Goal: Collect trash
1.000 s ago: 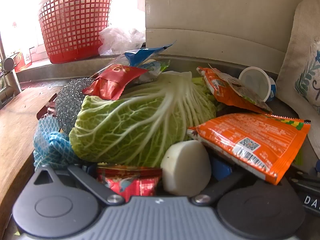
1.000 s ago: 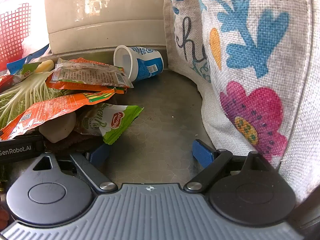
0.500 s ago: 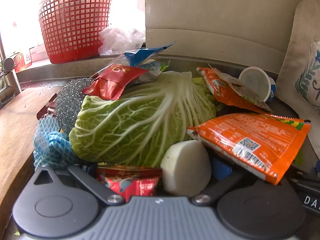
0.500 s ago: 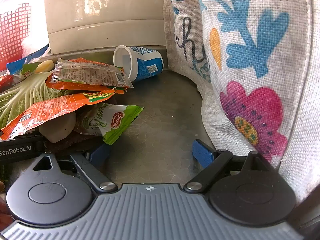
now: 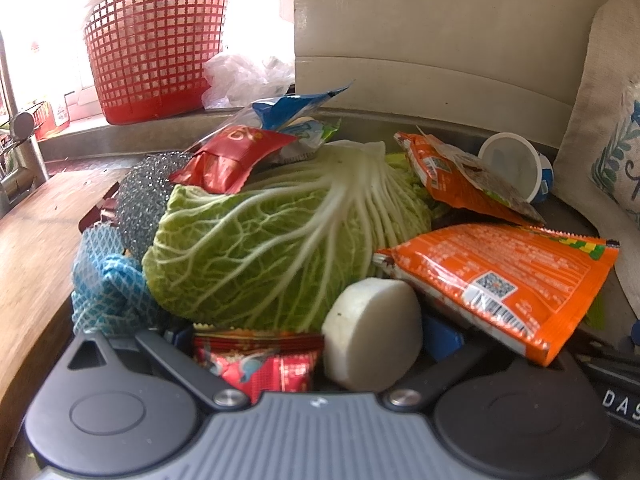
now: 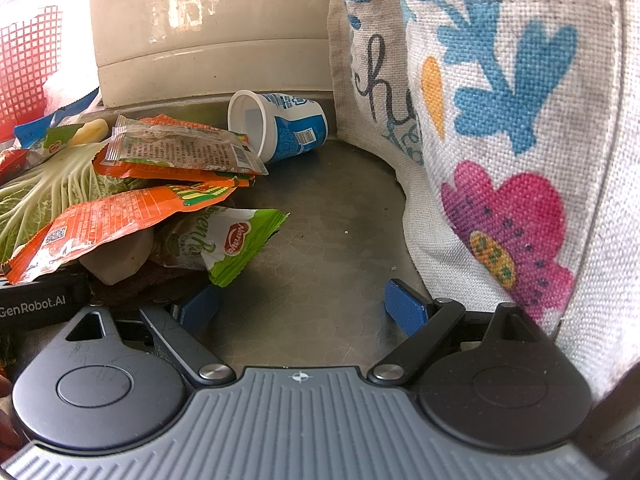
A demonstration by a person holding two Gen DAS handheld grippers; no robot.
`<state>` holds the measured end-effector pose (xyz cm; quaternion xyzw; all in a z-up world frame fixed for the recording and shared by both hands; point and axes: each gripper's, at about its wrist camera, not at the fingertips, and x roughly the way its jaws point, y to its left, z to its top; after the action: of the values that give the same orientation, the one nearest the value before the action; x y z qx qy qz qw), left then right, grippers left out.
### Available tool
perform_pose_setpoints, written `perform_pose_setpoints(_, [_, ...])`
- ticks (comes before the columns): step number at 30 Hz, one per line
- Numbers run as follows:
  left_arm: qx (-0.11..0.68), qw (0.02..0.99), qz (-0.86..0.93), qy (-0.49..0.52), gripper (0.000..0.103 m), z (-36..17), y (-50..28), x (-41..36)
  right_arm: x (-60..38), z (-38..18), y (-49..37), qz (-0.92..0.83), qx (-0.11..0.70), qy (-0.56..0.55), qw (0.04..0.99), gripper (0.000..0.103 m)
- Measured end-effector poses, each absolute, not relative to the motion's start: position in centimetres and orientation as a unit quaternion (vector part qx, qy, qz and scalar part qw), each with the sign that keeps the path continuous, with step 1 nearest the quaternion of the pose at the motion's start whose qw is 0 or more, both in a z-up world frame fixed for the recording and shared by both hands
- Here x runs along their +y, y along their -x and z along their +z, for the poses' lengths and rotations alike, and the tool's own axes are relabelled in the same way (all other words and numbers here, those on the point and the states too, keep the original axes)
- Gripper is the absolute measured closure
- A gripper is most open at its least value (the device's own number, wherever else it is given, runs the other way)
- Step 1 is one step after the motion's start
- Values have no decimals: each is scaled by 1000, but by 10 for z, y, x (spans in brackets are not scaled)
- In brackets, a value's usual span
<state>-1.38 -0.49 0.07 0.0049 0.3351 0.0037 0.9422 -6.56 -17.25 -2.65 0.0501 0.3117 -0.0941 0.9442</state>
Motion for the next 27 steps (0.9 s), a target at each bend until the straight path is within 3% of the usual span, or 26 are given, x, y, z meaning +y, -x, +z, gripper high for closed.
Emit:
perform_pose_setpoints(18, [336, 942, 2, -6, 0, 1, 7, -4, -169, -24, 72, -68, 311, -46, 947, 0])
perform_pose_setpoints(27, [339, 939, -43, -22, 1, 1, 20, 1, -152, -25, 134, -54, 307, -53, 949, 0])
